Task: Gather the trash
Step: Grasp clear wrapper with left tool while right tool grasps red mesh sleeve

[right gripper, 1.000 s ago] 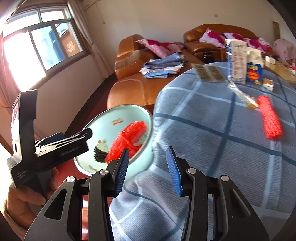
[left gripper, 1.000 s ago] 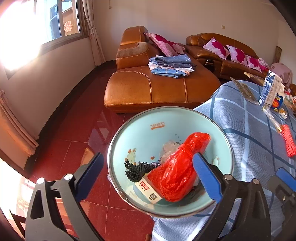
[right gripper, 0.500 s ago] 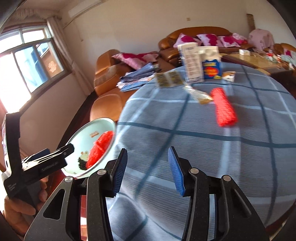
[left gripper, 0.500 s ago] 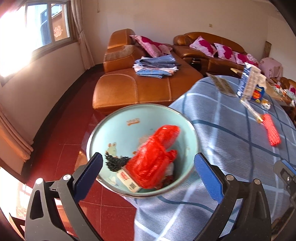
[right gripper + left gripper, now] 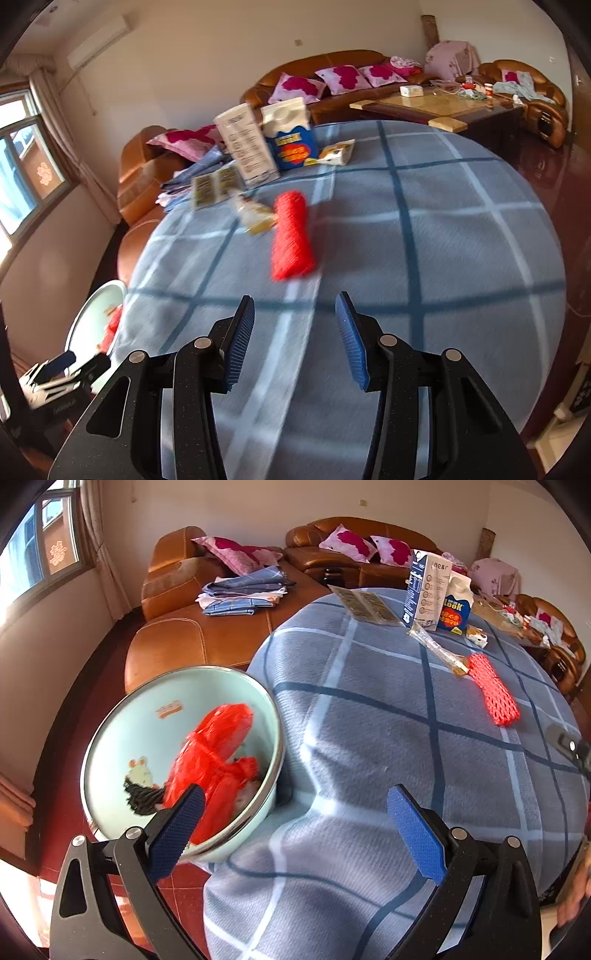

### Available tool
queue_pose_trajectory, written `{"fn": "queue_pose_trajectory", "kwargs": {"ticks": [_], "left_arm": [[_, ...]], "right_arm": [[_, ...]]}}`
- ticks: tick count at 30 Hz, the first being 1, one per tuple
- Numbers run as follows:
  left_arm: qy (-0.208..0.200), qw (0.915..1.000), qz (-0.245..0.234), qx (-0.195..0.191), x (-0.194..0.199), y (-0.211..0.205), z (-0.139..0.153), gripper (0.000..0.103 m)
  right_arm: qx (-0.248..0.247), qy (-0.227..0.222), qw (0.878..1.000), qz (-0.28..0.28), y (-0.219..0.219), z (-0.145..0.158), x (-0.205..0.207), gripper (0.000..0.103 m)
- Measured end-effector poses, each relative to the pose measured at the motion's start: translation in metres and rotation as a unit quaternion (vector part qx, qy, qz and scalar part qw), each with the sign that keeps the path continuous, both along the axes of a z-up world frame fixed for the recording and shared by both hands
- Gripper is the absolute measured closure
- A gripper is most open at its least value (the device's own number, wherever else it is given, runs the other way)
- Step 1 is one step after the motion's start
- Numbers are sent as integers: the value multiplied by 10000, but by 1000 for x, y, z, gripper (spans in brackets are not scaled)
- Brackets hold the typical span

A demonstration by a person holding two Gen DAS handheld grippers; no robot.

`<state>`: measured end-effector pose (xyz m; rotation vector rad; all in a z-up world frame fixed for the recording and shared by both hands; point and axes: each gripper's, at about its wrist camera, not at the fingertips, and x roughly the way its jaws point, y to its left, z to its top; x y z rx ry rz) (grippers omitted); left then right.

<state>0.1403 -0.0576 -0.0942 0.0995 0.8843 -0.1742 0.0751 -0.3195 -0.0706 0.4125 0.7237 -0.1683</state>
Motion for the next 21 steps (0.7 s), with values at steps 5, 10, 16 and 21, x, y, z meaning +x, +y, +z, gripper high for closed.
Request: {"fn": "queue_pose_trajectory", "kwargs": {"ticks": [5, 10, 16, 21], "left_arm": [[17, 10000, -71, -31, 16, -13, 2, 6], [56, 9999, -85, -56, 34, -24, 4, 6], [174, 9995, -122, -241, 56, -39, 6, 7], [155, 9992, -182, -319, 75, -65, 9, 7]], "right_arm": [[-31, 191, 9998, 111, -10, -6, 44, 57], [147, 520, 9982, 272, -14, -22, 78, 58], [243, 694, 9956, 581, -15, -36, 91, 79], [263, 428, 9982, 335, -38, -26, 76, 83]]}}
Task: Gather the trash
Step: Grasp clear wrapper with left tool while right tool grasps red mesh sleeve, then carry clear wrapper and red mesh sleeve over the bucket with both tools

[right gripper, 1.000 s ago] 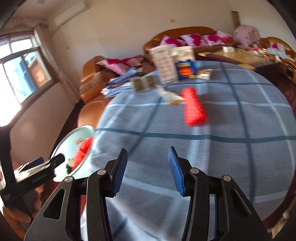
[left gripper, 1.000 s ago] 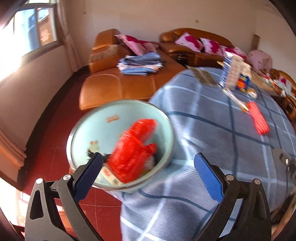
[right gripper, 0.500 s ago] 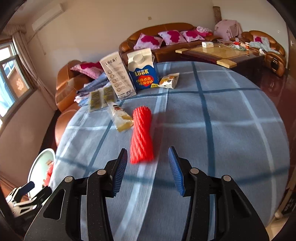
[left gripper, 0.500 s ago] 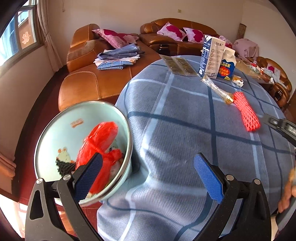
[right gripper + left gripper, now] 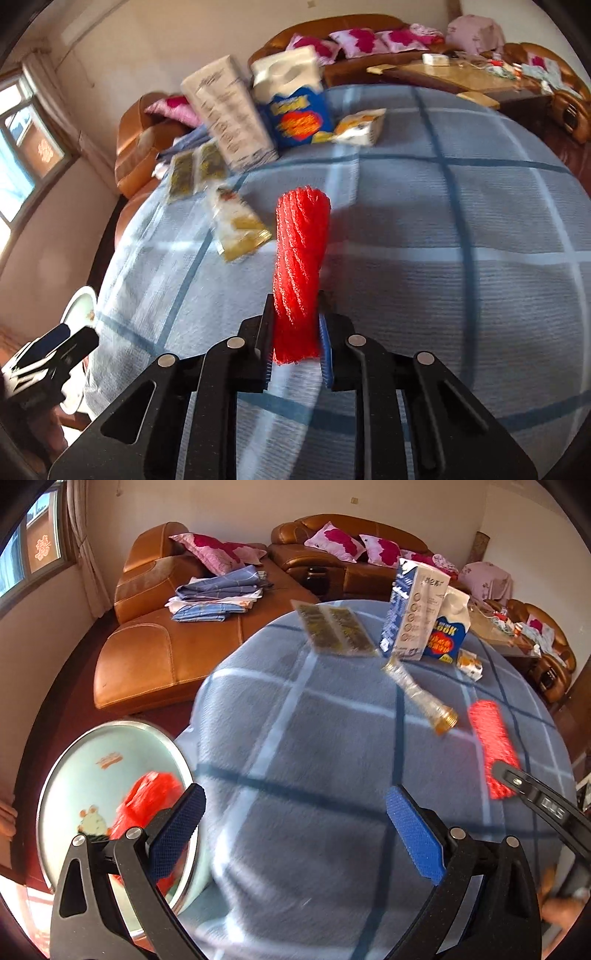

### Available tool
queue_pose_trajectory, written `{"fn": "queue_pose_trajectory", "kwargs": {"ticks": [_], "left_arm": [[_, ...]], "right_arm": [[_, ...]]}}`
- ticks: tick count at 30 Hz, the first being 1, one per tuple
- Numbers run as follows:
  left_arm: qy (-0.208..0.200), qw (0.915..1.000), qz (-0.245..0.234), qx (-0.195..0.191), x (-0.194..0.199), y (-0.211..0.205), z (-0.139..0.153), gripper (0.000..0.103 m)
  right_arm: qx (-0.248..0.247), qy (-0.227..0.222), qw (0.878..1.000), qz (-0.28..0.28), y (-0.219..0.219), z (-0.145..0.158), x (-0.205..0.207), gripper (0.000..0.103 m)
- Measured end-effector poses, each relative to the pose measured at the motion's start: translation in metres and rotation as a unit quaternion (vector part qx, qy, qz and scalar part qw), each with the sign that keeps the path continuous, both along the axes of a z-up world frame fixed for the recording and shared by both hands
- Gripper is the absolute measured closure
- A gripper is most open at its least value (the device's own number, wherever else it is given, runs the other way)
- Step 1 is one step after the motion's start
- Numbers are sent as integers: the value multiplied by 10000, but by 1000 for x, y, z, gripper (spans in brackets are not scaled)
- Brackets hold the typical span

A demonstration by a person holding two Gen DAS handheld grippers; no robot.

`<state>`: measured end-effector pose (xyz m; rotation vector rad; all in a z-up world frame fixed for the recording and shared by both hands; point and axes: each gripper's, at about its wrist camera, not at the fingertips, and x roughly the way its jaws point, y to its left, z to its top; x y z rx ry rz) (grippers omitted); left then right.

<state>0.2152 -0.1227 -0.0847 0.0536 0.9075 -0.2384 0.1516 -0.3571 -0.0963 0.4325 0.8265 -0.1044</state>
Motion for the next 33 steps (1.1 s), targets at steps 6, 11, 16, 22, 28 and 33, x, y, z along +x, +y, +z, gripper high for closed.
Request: {"fn": "queue_pose_trajectory", "kwargs": {"ticks": [6, 11, 16, 22, 28, 33], "left_arm": [[-18, 9998, -179, -29, 25, -50, 1, 9], [-12, 9998, -165, -143, 50, -95, -1, 12], [298, 9990, 31, -340, 78, -132, -18, 25], [299, 9994, -131, -68, 74, -154, -29, 51], [425, 9982, -283, -301, 67, -137, -19, 81], [114, 9985, -452, -296, 42, -113, -2, 81]], "right_arm": [[-838, -307, 9939, -642, -51, 21, -14, 83], [-993, -111, 9907, -928, -100, 13, -11, 82], [-717, -47, 9922, -1016, -127, 2, -12, 82], [-434, -87, 9948, -919, -133, -1, -14, 82], [-301, -184, 9954, -887, -120, 5, -21, 82], [-158, -389, 9958, -817, -96, 19, -40, 82]]}}
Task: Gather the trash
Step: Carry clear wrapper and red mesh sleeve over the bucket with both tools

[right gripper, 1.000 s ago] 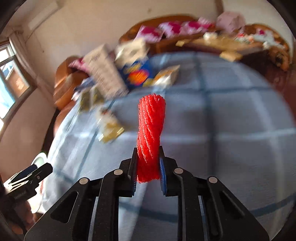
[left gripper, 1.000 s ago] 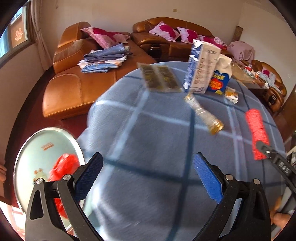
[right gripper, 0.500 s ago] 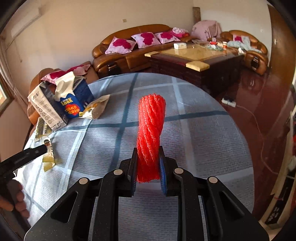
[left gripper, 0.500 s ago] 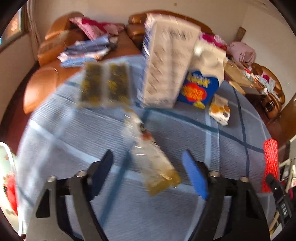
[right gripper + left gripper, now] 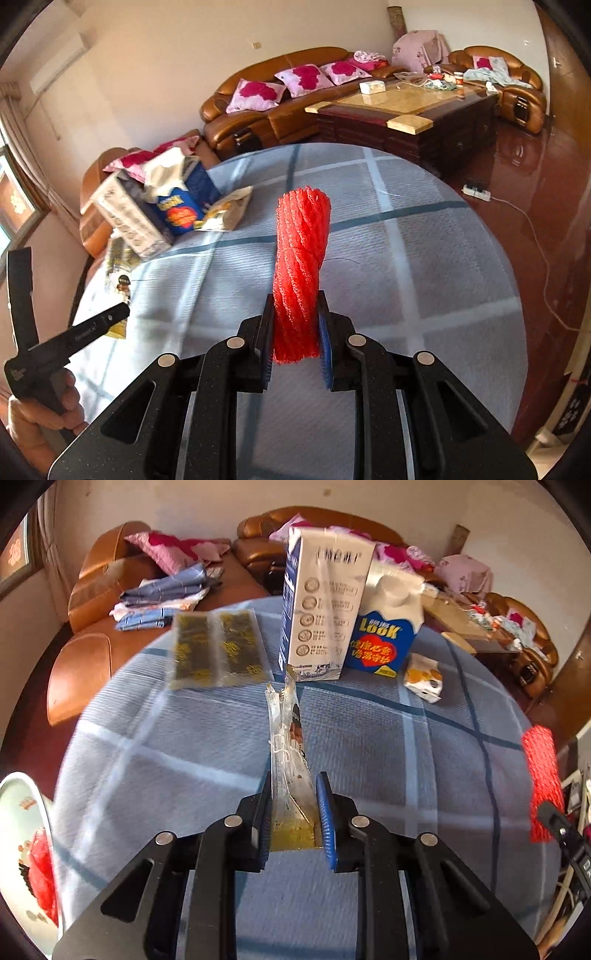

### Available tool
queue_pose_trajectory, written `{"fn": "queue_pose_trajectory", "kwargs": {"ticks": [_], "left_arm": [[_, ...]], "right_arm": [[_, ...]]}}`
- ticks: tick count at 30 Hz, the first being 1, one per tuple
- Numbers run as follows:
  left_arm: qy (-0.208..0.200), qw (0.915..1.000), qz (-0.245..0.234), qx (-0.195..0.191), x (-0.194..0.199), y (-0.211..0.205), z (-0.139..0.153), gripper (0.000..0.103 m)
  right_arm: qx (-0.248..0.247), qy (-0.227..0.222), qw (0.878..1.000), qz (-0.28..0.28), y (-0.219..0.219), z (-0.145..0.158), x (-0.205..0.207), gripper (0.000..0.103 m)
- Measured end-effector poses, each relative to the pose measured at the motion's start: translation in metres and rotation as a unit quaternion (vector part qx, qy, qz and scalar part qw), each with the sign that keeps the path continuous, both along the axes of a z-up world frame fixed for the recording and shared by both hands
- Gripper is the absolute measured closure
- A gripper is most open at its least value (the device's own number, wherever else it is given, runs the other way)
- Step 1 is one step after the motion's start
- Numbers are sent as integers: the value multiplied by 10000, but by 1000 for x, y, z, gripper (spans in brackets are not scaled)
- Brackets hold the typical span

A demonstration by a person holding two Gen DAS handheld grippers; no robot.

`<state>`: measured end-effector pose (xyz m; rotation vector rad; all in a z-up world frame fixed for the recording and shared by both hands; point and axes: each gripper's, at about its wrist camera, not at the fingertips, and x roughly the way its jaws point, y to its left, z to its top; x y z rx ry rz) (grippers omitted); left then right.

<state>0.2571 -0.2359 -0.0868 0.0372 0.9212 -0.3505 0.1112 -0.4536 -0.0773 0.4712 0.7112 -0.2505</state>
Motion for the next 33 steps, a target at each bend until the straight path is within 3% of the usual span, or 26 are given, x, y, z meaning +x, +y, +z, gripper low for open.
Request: {"fn": "queue_pose_trajectory", "kwargs": {"ticks": [5, 17, 33], "left_arm": [[-290, 9993, -154, -167, -34, 34, 16, 81], [-305, 9983, 47, -495, -87, 123, 23, 81], [-551, 9961, 695, 0, -140, 205, 25, 81]], "right_arm": [[29, -128, 9999, 111, 30, 10, -19, 82], [205, -217, 9978, 593, 119, 18, -44, 82], [176, -256, 9916, 1257, 211, 25, -64, 82]]}}
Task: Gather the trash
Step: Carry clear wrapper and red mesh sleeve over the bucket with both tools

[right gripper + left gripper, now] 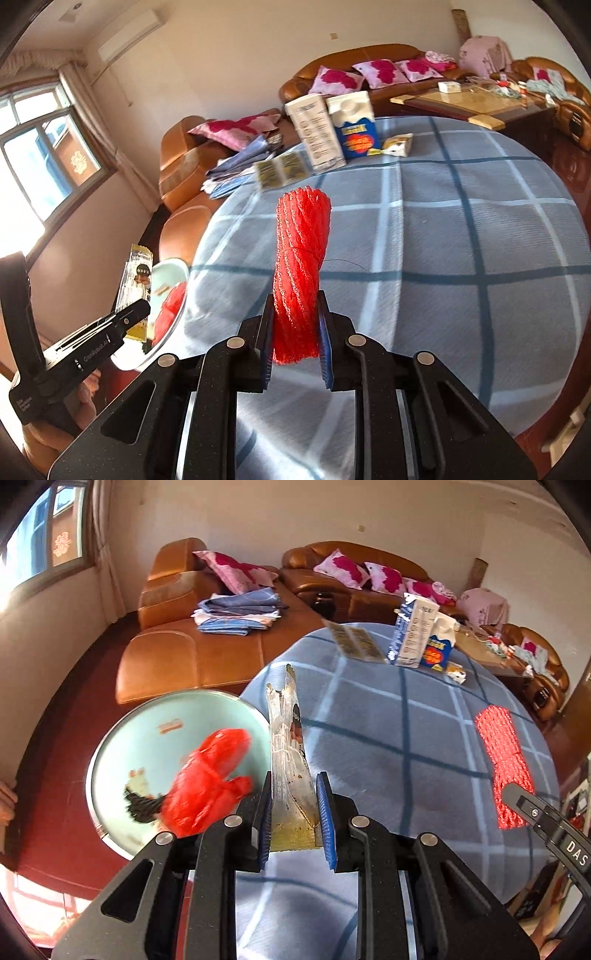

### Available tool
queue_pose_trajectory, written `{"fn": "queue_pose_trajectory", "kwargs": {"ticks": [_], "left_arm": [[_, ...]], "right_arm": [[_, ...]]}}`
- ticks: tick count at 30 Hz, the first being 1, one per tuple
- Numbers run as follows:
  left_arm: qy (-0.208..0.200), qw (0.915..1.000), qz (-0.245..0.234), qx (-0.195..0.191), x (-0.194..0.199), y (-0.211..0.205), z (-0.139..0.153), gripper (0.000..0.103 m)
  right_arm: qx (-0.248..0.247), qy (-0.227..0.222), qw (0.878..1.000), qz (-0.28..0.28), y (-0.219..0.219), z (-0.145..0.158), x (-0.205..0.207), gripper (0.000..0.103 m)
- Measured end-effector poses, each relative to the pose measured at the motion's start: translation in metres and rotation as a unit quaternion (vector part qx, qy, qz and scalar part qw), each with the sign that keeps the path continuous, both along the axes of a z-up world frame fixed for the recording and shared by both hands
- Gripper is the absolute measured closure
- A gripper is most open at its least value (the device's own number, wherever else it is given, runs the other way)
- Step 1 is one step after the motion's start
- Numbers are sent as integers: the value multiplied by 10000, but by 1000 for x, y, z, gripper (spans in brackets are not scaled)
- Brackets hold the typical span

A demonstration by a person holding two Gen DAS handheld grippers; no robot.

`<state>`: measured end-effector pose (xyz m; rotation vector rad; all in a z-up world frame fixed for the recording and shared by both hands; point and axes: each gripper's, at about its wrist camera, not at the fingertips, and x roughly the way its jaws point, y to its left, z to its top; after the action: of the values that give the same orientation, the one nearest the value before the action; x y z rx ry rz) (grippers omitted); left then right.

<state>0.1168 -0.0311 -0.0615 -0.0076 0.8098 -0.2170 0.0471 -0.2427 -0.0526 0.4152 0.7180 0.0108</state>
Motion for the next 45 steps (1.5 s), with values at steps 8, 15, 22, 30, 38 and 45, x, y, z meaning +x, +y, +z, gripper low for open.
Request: {"fn": "queue_pose_trajectory", "kwargs": {"ticks": [8, 15, 22, 30, 38, 45], "left_arm": [[-131, 9997, 226, -7, -11, 28, 6, 81], [-231, 9987, 448, 6, -20, 56, 10, 81], [-225, 9977, 632, -42, -24, 78, 9, 81], [-277, 9964, 799, -97, -24, 97, 10, 81], [-284, 9953, 923, -93, -22, 109, 9, 81], [-254, 9944, 1027, -85, -17, 118, 5, 81]], "right_arm": [[-123, -78, 9994, 299, 35, 10, -2, 82], [-190, -99, 9981, 584, 64, 14, -1, 82], [-300, -131, 9956, 877, 92, 17, 1, 82], [-338, -139, 9925, 1166, 118, 19, 7, 82], [-332, -144, 9891, 1427, 138, 19, 15, 82], [-337, -172, 9866, 1587, 152, 20, 21, 82]]}}
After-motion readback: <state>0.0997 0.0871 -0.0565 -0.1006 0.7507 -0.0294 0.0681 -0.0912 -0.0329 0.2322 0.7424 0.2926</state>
